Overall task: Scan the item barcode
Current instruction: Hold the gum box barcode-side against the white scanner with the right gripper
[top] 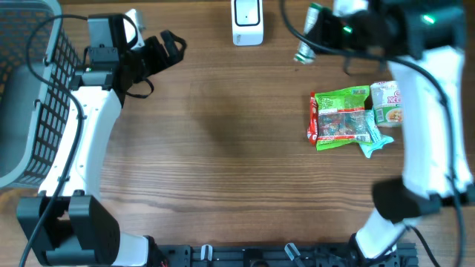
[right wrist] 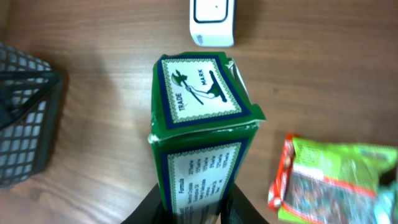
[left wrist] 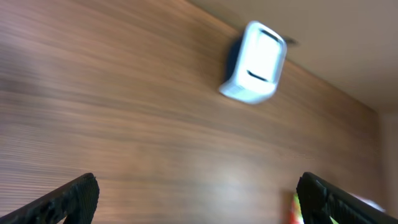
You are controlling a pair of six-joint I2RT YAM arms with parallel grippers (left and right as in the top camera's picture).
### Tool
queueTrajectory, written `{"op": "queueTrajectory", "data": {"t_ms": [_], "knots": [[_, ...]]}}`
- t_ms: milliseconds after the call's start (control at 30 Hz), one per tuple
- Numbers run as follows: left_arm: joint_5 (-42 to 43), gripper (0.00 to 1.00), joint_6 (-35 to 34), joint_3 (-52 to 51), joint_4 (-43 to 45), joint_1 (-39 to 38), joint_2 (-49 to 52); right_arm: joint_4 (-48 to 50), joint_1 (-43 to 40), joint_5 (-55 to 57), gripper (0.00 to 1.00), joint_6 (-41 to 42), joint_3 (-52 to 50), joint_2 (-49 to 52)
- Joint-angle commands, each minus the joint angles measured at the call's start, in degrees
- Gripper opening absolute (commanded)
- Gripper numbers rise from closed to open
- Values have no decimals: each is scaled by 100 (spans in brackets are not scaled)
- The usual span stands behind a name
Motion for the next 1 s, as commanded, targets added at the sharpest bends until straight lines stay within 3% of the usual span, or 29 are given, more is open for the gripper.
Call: {"op": "queueTrajectory", "data": {"t_ms": [0, 233, 400, 967], "knots": [[-1609, 100, 256, 155, -138, -24, -98, 162, 457, 627, 8, -105, 417, 789], [-1655, 100, 254, 155, -404, -26, 37, 938, 1110, 1493, 9, -337, 413, 1875], [-1655, 100, 254, 155, -404, -26, 42, 1331, 1126, 1547, 9, -343, 413, 2439], [-1655, 100, 254, 155, -404, -26, 42, 2527, 927, 1504, 8, -295, 570, 2612]]}}
